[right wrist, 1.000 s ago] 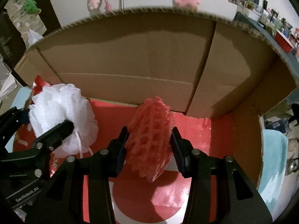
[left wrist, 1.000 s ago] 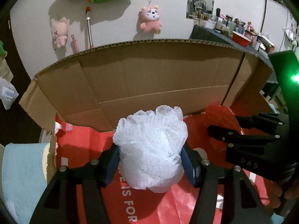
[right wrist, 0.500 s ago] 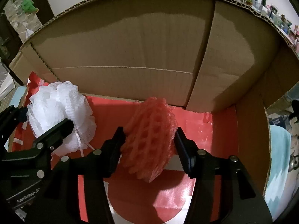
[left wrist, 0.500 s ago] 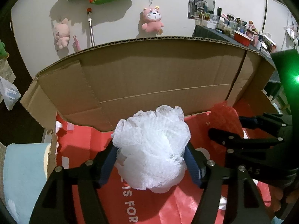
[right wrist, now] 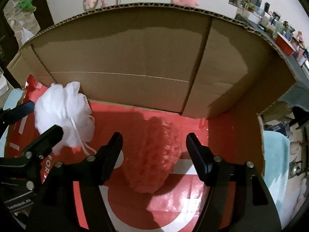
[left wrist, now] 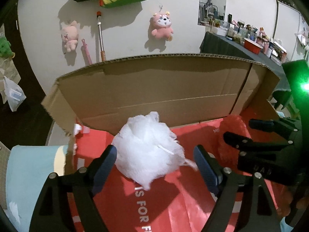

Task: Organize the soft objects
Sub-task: 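Carry the white pouf and red mesh sleeve into the red-lined box with both tools, then open both tools to release the items and lift away from the box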

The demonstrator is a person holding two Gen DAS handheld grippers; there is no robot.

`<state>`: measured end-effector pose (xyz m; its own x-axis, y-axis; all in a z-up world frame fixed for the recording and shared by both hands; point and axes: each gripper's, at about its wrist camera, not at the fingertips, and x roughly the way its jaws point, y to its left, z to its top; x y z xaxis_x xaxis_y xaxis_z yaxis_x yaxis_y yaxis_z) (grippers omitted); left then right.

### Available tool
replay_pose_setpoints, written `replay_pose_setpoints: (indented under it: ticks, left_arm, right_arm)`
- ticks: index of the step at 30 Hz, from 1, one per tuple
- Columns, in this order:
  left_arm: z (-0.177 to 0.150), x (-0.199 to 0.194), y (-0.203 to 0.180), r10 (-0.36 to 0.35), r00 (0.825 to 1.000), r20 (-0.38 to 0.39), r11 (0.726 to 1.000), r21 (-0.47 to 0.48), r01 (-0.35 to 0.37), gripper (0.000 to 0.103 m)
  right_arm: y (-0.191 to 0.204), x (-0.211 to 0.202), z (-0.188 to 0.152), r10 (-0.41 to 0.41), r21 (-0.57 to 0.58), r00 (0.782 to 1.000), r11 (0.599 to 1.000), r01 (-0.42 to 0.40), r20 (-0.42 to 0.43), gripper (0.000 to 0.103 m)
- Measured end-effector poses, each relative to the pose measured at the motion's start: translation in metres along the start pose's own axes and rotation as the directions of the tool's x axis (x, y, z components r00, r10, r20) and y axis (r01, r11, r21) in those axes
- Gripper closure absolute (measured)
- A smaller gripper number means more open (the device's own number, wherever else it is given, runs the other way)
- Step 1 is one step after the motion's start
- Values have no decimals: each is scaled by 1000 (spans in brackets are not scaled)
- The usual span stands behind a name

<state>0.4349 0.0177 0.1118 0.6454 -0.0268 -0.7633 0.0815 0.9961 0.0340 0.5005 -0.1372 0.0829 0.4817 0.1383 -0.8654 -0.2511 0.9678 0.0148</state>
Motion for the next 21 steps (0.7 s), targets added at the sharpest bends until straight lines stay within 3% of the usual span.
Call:
replay_pose_setpoints:
  ticks: [8, 11, 14, 18, 21]
  left_arm:
    - [-4, -70, 5, 2, 996, 88, 1000, -5, -2, 11]
    - [-9, -105, 4, -10, 992, 127, 1000, -9, 12, 7]
    - [-24, -146, 6, -33, 983, 181, 999, -18, 37, 0]
    - [-47, -187, 9, -69, 976, 207, 996, -38, 78, 0]
    - [-64, -213, 10, -53, 969, 241, 997, -50, 67, 0]
  right_arm:
    - [-10, -39, -9, -20, 20, 999, 1000, 19, 40, 36]
    - [-11, -83, -17, -25, 26, 995, 999, 23, 92, 34]
    - [-11, -106, -22, -22, 35, 993, 999, 18, 119, 24]
    - [-11, -163, -44, -10, 67, 978, 998, -4, 208, 19]
    - [-10, -197, -66, 11, 70, 968, 997, -29, 252, 19]
